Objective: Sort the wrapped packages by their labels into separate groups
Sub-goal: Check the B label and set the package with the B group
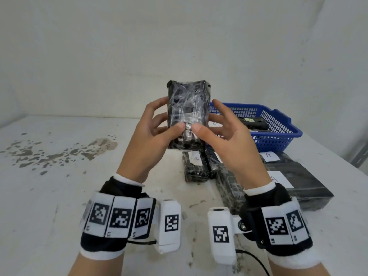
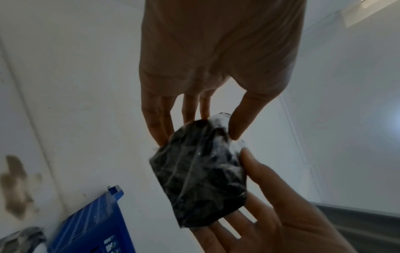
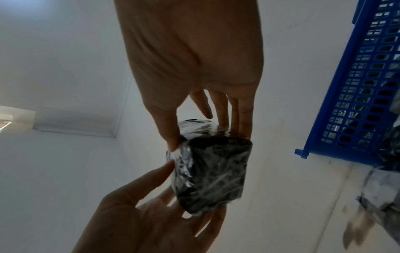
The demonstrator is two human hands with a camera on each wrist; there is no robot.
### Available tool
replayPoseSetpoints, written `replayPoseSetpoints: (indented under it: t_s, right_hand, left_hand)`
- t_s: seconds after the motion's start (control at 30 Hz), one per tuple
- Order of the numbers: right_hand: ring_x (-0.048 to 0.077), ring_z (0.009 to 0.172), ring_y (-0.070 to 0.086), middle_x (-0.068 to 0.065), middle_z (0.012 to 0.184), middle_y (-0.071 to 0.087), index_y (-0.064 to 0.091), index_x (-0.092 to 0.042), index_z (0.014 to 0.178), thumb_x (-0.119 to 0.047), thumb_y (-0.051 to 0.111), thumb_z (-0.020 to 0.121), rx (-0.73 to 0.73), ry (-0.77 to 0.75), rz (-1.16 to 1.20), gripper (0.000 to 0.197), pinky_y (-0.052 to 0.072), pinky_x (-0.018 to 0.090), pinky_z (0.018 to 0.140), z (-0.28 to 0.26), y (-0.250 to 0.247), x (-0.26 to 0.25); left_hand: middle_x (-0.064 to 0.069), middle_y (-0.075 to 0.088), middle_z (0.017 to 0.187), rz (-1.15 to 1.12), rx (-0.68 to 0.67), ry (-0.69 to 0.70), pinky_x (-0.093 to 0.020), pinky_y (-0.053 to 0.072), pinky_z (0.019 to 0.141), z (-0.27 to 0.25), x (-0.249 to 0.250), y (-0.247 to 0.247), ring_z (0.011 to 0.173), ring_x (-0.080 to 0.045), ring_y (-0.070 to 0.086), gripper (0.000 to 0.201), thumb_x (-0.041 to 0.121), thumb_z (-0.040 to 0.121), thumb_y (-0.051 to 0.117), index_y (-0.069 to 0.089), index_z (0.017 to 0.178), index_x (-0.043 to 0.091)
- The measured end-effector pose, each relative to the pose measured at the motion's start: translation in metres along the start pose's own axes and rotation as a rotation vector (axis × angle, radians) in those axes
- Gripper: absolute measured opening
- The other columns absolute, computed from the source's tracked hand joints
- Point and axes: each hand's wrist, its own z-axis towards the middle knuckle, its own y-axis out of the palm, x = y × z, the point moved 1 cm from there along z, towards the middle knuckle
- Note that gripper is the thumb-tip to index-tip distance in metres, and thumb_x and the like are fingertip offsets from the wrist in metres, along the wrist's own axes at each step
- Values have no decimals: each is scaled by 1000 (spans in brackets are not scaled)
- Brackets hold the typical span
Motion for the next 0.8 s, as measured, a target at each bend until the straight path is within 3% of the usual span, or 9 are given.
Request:
replayPoseSetpoints:
  t_s: [0.1,0.17,0.23,0.4,0.43,0.53,0.67,0.73,0.8]
  right_hand:
    - [7,109,67,-14,130,62,40,-37,149,-37,77,84,1,0,-34,75,56,24,89,0,0,0]
    - [2,104,68,-16,124,65,45,-42,142,-41,76,84,4,-10,-44,66,55,18,81,-1,0,-2]
    - [0,102,67,-17,122,65,47,-49,132,-44,76,83,12,-17,-66,57,55,19,80,-1,1,-4]
    - [3,105,65,-17,115,69,53,-53,117,-60,72,71,53,-3,-64,50,55,32,93,-1,-3,-5]
    - [6,107,65,-17,115,69,53,-53,117,-62,71,70,54,-4,-65,50,54,29,94,-2,-3,-6]
    - [1,96,66,-17,113,69,57,-45,122,-62,69,68,68,-9,-56,58,50,9,76,-2,-3,-9]
    - [1,94,68,-15,114,69,59,-43,126,-62,68,69,59,-12,-51,61,56,20,79,-3,-2,-9]
    - [0,95,68,-16,117,67,56,-48,128,-64,66,69,50,-5,-51,62,57,22,79,-3,-2,-9]
    - [-2,93,67,-17,124,64,51,-49,134,-62,66,71,42,-7,-54,66,57,21,76,-3,-4,-9]
  left_hand:
    - [3,66,121,30,-24,9,-25,56,78,0,0,2,96,-10,69,66,11,90,65,37,145,36]
    - [2,65,123,60,-23,16,-33,56,86,-1,0,4,104,-15,67,61,20,90,67,41,144,35]
    - [1,65,119,63,-17,9,-37,57,87,-1,0,4,100,-17,68,56,20,91,65,45,141,33]
    - [6,70,109,76,-33,19,-18,53,72,0,0,1,86,-6,68,51,14,89,65,48,133,33]
    - [7,70,110,80,-41,15,-17,53,71,0,-1,1,86,-6,68,52,11,89,65,47,133,34]
    - [6,67,119,107,-75,9,-23,55,79,-1,0,1,99,-12,68,58,14,89,66,45,136,38]
    - [3,68,117,106,-46,34,-32,59,80,-2,2,2,99,-13,69,47,24,92,63,48,133,41]
    - [3,67,117,120,-45,58,-26,57,80,-2,3,3,102,-12,67,45,23,92,62,48,132,40]
    - [4,68,116,112,-46,58,-17,53,77,-3,5,4,101,-7,67,44,36,86,62,47,128,41]
